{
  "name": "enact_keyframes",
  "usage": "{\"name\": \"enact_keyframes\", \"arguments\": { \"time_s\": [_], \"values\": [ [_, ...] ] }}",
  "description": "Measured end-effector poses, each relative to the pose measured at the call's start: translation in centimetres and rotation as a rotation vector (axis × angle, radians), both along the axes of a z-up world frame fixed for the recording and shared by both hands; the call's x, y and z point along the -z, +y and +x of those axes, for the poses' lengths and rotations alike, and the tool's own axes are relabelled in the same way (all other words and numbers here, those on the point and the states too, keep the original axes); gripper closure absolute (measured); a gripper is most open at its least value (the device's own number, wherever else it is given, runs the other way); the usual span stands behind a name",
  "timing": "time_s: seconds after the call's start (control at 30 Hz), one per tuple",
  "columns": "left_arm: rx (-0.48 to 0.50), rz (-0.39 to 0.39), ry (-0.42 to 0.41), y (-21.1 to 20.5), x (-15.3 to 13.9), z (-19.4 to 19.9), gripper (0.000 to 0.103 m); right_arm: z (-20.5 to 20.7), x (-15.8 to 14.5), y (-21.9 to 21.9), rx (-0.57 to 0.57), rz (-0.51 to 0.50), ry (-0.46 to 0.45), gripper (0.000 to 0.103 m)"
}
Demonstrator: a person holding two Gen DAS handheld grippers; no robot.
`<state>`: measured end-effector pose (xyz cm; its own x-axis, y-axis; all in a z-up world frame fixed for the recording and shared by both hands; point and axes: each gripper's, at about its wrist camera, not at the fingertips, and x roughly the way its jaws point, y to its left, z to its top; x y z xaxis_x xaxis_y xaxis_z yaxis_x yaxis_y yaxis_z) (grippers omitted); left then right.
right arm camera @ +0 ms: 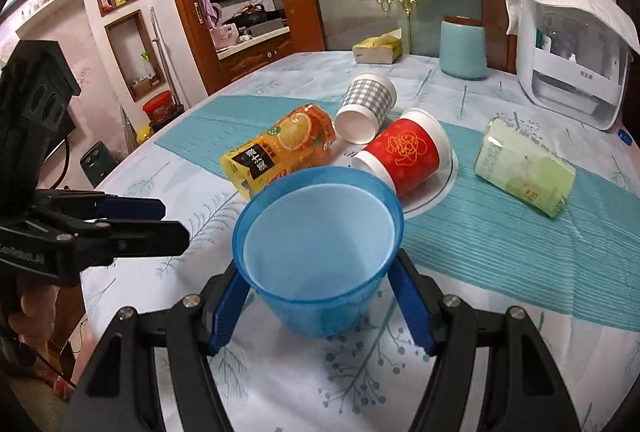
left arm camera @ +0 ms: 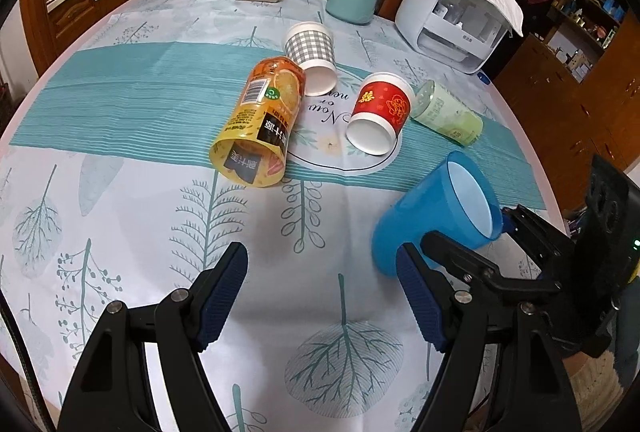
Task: Flip cup upright
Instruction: 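Lower the upright blue cup onto the tablecloth with the right gripper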
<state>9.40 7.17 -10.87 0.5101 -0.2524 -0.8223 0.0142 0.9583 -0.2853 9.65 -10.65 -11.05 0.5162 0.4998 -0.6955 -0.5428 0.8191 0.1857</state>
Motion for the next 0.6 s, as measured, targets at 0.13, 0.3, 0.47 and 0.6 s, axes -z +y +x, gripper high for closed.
{"name": "enact_keyframes", "arguments": {
  "time_s": [0.13,0.3,0.47,0.6],
  "values": [
    [0.001,0.003,-0.005,-0.1,0.0,0.0,0.028,-1.0,-0.6,0.0,-0.008,-0.015,-0.015,0.034],
    [0.011,-0.001,-0.012,-0.4,-0.3,-0.2,0.028,-1.8,-0.3,0.1,0.005,-0.072,-0.013,0.034],
    [0.041,0.004,-0.025,-1.2,-0.6,-0.5,0.028,-2.6,-0.1,0.2,0.006,-0.059,0.003,0.034],
    [0.054,0.009,-0.028,-1.7,-0.6,-0.7,0.028,-3.3,0.1,0.7,-0.006,-0.085,-0.028,0.034]
  ]
}}
